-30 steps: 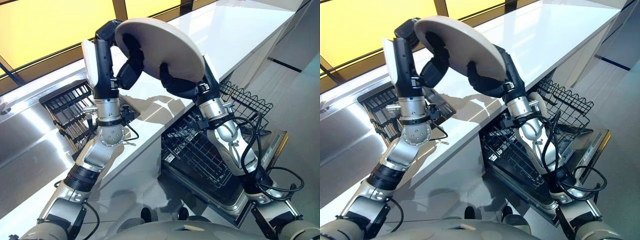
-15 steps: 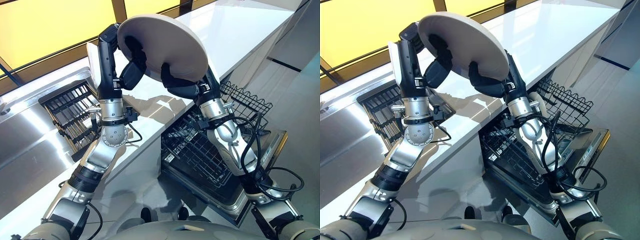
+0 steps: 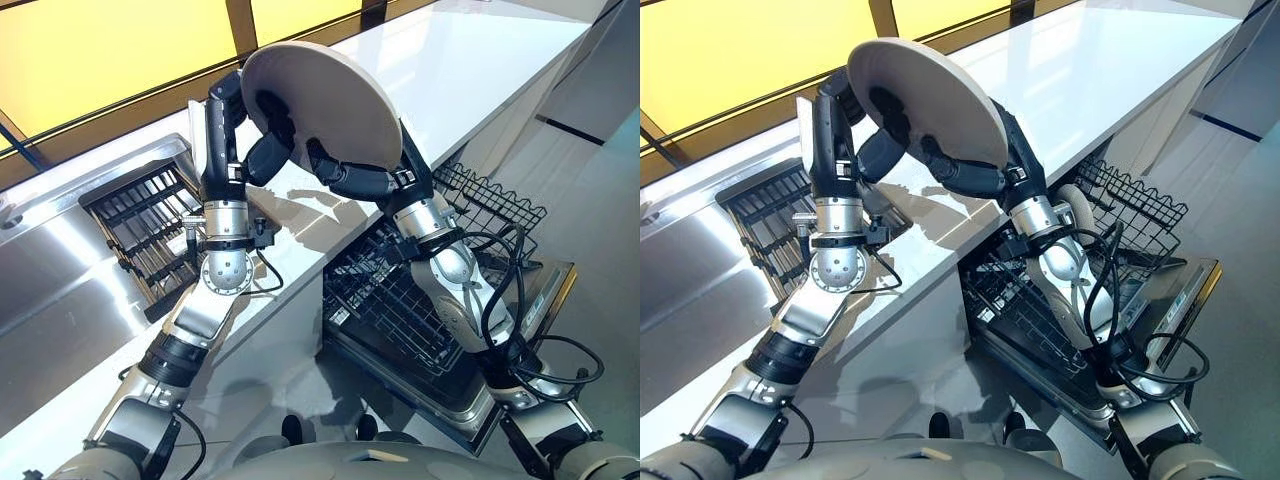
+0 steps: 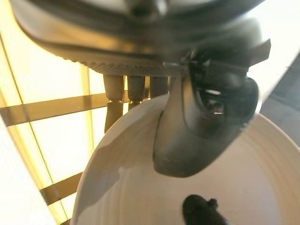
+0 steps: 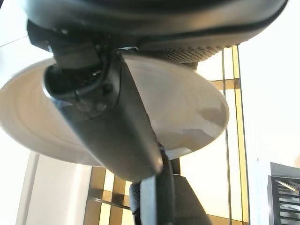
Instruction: Pick up plates and place into dishwasher.
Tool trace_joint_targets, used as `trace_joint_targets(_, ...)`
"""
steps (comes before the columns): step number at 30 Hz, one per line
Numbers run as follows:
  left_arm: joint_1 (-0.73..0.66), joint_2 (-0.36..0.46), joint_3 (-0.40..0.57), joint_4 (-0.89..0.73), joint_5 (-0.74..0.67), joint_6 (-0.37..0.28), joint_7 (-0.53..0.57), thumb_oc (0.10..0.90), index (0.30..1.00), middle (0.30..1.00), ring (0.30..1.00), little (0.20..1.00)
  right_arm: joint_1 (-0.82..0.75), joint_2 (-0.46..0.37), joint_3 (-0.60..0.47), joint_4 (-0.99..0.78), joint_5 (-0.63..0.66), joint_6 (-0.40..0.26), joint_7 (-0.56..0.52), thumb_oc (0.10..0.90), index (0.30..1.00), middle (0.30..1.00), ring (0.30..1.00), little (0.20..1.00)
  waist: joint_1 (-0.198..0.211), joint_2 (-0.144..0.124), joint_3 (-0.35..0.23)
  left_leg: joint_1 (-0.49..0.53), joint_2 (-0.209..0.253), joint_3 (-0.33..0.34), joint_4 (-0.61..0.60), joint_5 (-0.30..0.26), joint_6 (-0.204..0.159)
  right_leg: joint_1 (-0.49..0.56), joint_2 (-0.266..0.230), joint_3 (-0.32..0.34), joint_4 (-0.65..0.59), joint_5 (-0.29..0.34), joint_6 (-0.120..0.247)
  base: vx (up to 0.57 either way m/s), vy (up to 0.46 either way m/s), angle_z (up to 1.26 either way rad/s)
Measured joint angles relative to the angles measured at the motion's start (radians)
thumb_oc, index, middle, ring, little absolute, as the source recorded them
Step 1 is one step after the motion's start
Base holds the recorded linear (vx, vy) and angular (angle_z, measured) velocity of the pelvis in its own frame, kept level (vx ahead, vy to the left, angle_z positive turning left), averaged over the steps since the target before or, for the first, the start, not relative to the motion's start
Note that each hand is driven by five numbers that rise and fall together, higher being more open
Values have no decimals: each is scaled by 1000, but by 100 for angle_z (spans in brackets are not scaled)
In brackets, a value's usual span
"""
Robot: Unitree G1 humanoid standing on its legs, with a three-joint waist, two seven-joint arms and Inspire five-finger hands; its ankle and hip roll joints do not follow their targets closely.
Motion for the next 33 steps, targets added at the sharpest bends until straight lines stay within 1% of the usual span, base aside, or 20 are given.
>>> trace_joint_targets(2, 5, 0, -1, 6, 0, 0, -12, 100, 300, 300, 300, 200, 0, 1, -1, 14, -4, 0, -6, 100, 300, 300, 300, 200, 0, 0, 0, 0, 0, 0, 0, 0, 0, 0, 0, 0, 0, 0, 0, 0, 0, 0)
trace_joint_targets(13, 5, -12, -5, 26, -1, 1, -14, 100, 300, 300, 300, 200, 2, 0, 0, 23, -16, 0, -12, 100, 300, 300, 300, 200, -1, 0, 0, 0, 0, 0, 0, 1, 0, 1, 0, 0, 0, 0, 0, 0, 0, 0)
trace_joint_targets(14, 5, -12, -5, 26, -1, 1, -14, 130, 326, 326, 326, 230, 2, 1, 0, 24, -16, 0, -12, 100, 300, 300, 300, 200, -1, 0, 0, 0, 0, 0, 0, 1, 0, 1, 0, 0, 0, 0, 0, 0, 0, 0)
trace_joint_targets(15, 5, -12, -5, 26, -1, 1, -14, 196, 382, 382, 382, 296, 2, 0, 0, 24, -16, 0, -12, 100, 300, 300, 300, 200, -1, 0, 0, 0, 0, 0, 0, 1, 0, 1, 0, 0, 0, 0, 0, 0, 0, 0)
trace_joint_targets(16, 5, -12, -5, 26, -1, 1, -14, 377, 538, 538, 538, 477, 2, 0, 0, 25, -16, 0, -12, 100, 300, 300, 300, 200, 0, 0, 0, 0, 0, -1, 0, 1, 0, 1, 0, 0, 0, 0, 0, 0, 0, 0)
trace_joint_targets(17, 5, -12, -5, 26, -1, 1, -14, 800, 900, 900, 900, 900, 2, 0, 0, 26, -16, 0, -12, 100, 300, 300, 300, 200, 0, 0, 0, 0, 0, -1, 0, 1, 0, 1, 0, 0, 0, 0, 0, 0, 0, 0)
trace_joint_targets(19, 5, -12, -6, 26, -4, 1, -19, 800, 900, 900, 900, 900, 2, 1, 0, 30, -15, 0, -12, 100, 300, 300, 300, 200, 0, 0, 0, 0, 0, -2, 0, 1, 0, 1, 0, 0, 0, 0, 0, 0, 0, 0)
trace_joint_targets(21, 6, -13, -9, 26, -62, 0, -55, 800, 900, 900, 900, 900, 2, 1, -10, 41, -15, 0, -12, 100, 300, 300, 300, 200, 0, 0, 0, 0, 0, -4, 0, 2, 0, 2, 0, -1, 0, 0, 0, 0, 0, 0)
trace_joint_targets(24, 18, -16, -13, 26, -216, 6, -147, 800, 900, 900, 900, 900, 13, 0, -11, 59, -26, 1, -13, 100, 300, 300, 300, 200, -1, 0, 0, 1, 0, -4, 0, 2, 0, 2, 0, -1, 0, 0, 0, 0, 0, 0)
trace_joint_targets(26, 36, -24, -12, 26, -341, 24, -223, 800, 900, 900, 900, 900, 33, -10, -13, 59, -62, 1, -24, 100, 300, 300, 300, 200, -1, 1, 0, 1, 0, -4, 0, 2, 0, 2, 0, -1, 0, 0, 0, 0, 0, 0)
trace_joint_targets(28, 65, -24, -9, 26, -438, 38, -290, 800, 900, 900, 900, 900, 53, -23, -22, 59, -101, 0, -43, 100, 300, 300, 300, 200, -1, 1, 0, 0, 0, -4, 0, 2, 0, 1, -1, -1, 0, 0, 0, 0, 0, 0)
trace_joint_targets(30, 111, -23, 3, 20, -501, 42, -383, 800, 900, 900, 900, 900, 82, -32, -65, 59, -188, -11, -86, 100, 300, 300, 300, 200, 0, 1, 1, -2, 0, -4, 0, 2, 0, -1, -1, -1, 0, 0, 0, 0, 0, 0)
trace_joint_targets(31, 135, -20, 9, 11, -503, 42, -407, 800, 900, 900, 900, 900, 98, -33, -98, 59, -226, -20, -116, 100, 300, 300, 300, 200, 0, 2, 1, -3, 0, -4, 0, 2, 0, -1, -2, -1, 0, 0, 0, 0, 0, 0)
trace_joint_targets(33, 181, -5, 35, -18, -497, 44, -424, 800, 900, 900, 900, 900, 142, -43, -199, 59, -274, -51, -192, 100, 300, 300, 300, 200, 1, 3, 2, -4, 0, -4, -1, 1, 1, -3, -3, -1, 0, -1, 1, 0, 0, 0)
